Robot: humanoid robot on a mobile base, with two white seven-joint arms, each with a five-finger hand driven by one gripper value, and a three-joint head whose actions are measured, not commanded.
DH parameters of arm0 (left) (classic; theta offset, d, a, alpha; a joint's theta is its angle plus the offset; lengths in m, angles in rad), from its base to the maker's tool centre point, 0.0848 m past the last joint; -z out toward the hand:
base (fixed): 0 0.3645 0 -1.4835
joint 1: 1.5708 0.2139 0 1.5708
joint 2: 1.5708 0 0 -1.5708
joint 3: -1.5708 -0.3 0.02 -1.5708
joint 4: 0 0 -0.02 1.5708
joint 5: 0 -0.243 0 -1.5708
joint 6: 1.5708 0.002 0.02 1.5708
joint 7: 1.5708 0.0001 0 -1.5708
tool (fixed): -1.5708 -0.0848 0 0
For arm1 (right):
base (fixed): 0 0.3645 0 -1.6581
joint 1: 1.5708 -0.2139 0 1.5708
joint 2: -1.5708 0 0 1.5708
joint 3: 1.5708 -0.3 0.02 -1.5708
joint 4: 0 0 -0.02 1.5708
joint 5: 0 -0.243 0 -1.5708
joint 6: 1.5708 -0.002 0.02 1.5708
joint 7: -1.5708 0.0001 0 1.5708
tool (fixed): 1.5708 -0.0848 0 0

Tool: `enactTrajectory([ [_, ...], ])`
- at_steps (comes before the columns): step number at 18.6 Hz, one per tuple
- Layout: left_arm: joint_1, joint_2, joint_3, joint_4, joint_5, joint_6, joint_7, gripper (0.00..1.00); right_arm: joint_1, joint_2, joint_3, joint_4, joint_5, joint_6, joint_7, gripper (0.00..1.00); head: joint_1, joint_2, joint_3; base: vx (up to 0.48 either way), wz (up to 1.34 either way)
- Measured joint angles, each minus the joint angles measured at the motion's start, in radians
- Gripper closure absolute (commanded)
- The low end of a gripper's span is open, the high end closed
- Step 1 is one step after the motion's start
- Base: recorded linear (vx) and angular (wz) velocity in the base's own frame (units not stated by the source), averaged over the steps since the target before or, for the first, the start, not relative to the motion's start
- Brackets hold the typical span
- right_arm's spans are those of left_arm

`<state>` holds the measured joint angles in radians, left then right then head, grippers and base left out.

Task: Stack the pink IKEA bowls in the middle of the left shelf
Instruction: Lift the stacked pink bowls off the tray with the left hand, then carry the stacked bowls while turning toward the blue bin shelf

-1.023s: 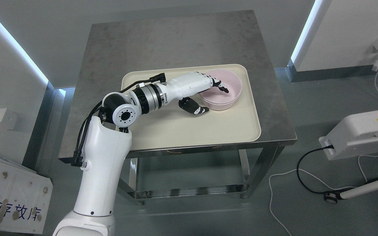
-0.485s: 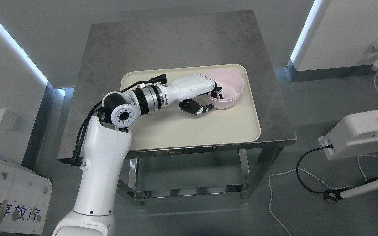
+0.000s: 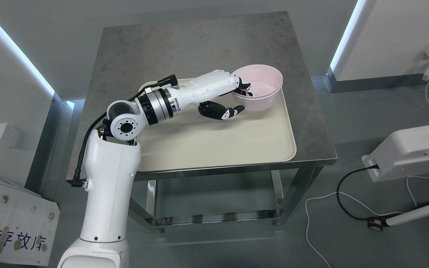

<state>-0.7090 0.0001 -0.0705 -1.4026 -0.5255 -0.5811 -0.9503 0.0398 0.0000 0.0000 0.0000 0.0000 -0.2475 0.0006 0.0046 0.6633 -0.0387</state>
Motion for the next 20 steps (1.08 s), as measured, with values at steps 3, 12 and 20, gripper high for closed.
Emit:
enactTrajectory([
  [3, 0.005, 0.000, 0.033, -0.017, 0.051, -0.048, -0.023, 0.99, 0.000, 0.000, 0.000, 0.000, 0.000, 0.000, 0.000, 0.00, 0.0000, 0.000, 0.000, 0.000, 0.00],
  [12, 0.064, 0.000, 0.110, -0.089, 0.120, -0.155, -0.046, 0.99, 0.000, 0.000, 0.000, 0.000, 0.000, 0.000, 0.000, 0.00, 0.0000, 0.000, 0.000, -0.022, -0.01],
  [20, 0.104, 0.000, 0.139, -0.149, 0.149, -0.186, -0.047, 0.99, 0.000, 0.000, 0.000, 0.000, 0.000, 0.000, 0.000, 0.00, 0.0000, 0.000, 0.000, -0.111, -0.05],
])
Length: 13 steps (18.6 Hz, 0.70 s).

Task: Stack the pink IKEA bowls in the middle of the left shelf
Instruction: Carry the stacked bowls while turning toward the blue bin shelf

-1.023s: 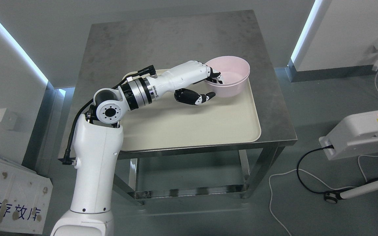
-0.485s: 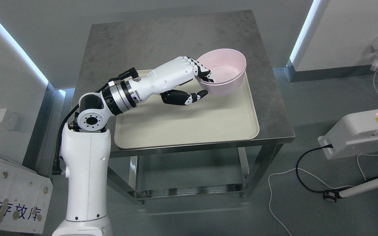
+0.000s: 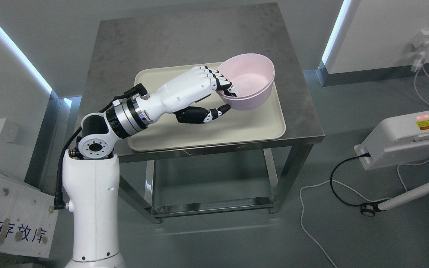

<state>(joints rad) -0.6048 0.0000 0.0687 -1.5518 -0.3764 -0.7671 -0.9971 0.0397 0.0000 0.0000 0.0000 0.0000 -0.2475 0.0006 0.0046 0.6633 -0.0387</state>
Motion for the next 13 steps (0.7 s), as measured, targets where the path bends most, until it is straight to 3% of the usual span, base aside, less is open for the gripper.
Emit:
enactTrajectory([
  [13, 0.038, 0.000, 0.027, -0.051, 0.038, -0.018, 0.000, 0.98, 0.000, 0.000, 0.000, 0.000, 0.000, 0.000, 0.000, 0.00, 0.0000, 0.000, 0.000, -0.230, -0.15],
])
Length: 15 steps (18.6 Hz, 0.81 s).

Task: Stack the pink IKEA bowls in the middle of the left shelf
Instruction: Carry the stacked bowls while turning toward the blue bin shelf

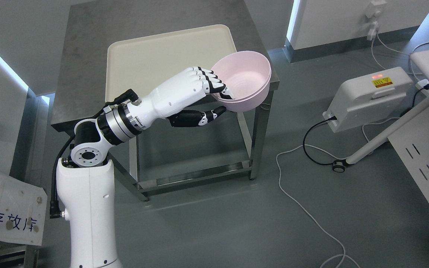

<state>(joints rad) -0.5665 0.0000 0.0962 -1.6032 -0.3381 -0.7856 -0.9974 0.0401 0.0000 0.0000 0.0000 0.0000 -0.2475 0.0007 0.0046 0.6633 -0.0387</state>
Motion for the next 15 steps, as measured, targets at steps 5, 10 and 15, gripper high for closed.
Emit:
enactTrajectory([
  [5, 0.005, 0.000, 0.002, -0.006, 0.010, -0.002, -0.001, 0.98, 0.000, 0.000, 0.000, 0.000, 0.000, 0.000, 0.000, 0.00, 0.0000, 0.000, 0.000, -0.317, 0.11],
  [10, 0.001, 0.000, 0.004, -0.010, 0.017, 0.010, -0.001, 0.96, 0.000, 0.000, 0.000, 0.000, 0.000, 0.000, 0.000, 0.00, 0.0000, 0.000, 0.000, -0.306, 0.47],
  [15, -0.001, 0.000, 0.008, -0.012, 0.034, 0.025, -0.001, 0.97, 0.000, 0.000, 0.000, 0.000, 0.000, 0.000, 0.004, 0.00, 0.0000, 0.000, 0.000, -0.317, 0.25],
])
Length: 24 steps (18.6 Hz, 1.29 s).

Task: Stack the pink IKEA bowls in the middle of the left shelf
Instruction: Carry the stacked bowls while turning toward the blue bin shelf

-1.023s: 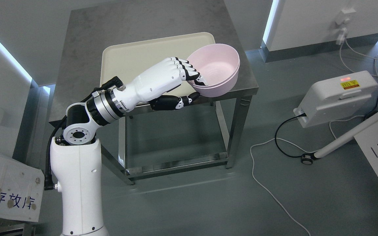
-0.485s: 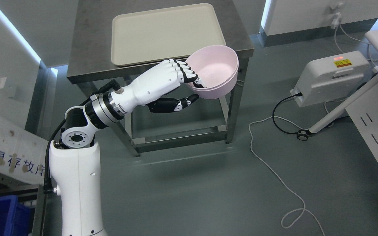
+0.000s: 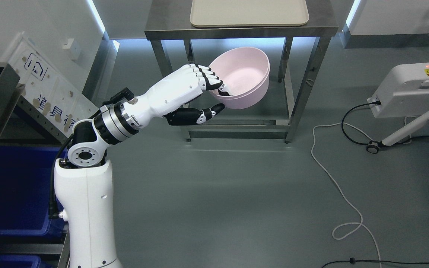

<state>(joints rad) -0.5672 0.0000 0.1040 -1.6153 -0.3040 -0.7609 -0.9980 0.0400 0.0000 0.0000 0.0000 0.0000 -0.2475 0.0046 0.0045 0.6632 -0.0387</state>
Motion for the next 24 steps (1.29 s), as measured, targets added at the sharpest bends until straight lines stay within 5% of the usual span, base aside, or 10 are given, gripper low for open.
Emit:
enactTrajectory([
  [24, -0.012, 0.000, -0.061, -0.040, 0.031, 0.026, 0.011, 0.97, 0.000, 0.000, 0.000, 0.000, 0.000, 0.000, -0.005, 0.00, 0.0000, 0.000, 0.000, -0.264, 0.31],
])
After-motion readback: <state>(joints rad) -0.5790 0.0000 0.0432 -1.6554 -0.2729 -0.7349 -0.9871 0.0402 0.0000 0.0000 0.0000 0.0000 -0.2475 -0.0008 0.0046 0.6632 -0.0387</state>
